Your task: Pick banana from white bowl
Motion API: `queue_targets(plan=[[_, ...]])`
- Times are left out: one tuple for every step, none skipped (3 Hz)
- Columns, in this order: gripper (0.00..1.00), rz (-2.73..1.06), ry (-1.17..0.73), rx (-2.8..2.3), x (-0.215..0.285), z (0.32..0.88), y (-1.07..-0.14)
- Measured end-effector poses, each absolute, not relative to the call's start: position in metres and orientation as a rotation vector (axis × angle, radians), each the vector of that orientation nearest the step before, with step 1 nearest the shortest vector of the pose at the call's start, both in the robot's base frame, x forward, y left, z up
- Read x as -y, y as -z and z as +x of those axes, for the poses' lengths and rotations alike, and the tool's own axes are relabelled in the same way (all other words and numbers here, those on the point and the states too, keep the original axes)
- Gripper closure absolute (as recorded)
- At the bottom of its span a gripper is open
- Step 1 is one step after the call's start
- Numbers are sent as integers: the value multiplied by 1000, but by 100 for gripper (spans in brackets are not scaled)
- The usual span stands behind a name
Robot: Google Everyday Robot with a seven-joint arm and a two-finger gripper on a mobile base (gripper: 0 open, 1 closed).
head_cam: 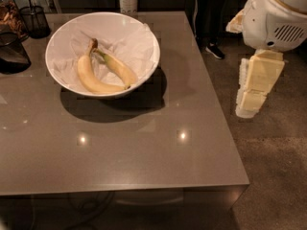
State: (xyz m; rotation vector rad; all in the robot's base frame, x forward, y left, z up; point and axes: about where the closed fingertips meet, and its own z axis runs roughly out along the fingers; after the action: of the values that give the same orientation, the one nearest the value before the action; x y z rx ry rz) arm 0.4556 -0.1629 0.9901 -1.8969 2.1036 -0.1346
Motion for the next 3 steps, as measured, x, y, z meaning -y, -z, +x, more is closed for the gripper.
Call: queue_targets(plan=[[0,-2060,87,-1985,132,461,-988],[0,-2053,100,-1968,130,464,-990],[0,-2030,35,-1945,104,477,-994]])
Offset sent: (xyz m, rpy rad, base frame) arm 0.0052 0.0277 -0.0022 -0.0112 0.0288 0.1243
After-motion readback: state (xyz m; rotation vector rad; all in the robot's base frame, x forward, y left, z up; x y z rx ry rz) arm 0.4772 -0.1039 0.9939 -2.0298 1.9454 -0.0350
